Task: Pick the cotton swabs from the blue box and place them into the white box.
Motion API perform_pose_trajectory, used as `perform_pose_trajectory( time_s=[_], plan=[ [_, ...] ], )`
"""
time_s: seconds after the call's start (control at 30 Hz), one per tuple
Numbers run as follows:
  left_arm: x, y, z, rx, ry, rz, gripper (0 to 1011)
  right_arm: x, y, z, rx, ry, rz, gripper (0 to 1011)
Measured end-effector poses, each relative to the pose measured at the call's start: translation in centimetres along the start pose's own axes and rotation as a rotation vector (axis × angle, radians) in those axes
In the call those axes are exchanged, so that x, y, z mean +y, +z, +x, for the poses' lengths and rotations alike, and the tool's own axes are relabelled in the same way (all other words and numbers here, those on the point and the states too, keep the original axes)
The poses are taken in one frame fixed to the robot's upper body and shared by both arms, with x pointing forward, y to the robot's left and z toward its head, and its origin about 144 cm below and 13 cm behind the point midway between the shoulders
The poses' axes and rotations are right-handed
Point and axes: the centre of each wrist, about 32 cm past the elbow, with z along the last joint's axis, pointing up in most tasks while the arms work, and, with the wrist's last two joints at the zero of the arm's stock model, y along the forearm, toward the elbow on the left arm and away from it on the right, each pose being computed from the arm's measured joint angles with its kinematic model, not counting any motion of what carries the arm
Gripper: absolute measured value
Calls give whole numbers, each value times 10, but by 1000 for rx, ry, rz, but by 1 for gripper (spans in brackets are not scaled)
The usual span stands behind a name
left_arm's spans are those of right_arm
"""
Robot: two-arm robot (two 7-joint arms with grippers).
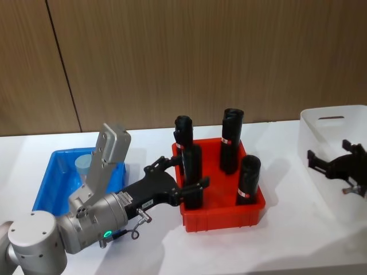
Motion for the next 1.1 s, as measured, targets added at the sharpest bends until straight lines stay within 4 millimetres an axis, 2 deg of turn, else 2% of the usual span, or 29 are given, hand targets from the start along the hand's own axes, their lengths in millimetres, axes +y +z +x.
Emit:
perform_pose_trajectory(
  time_s=[0.7, 0.93, 1.1],
  plan=[
    [4, -3, -28, -120, 223, 5, 1004, -45, -3, -78, 25, 92, 135, 1002],
    [6, -4, -38, -158, 296, -3, 1004, -60, 0, -97, 43, 110, 174, 1002],
    [7, -4, -44, -181, 341, -10, 1004, -65, 0, -102, 49, 116, 186, 1002]
  ],
)
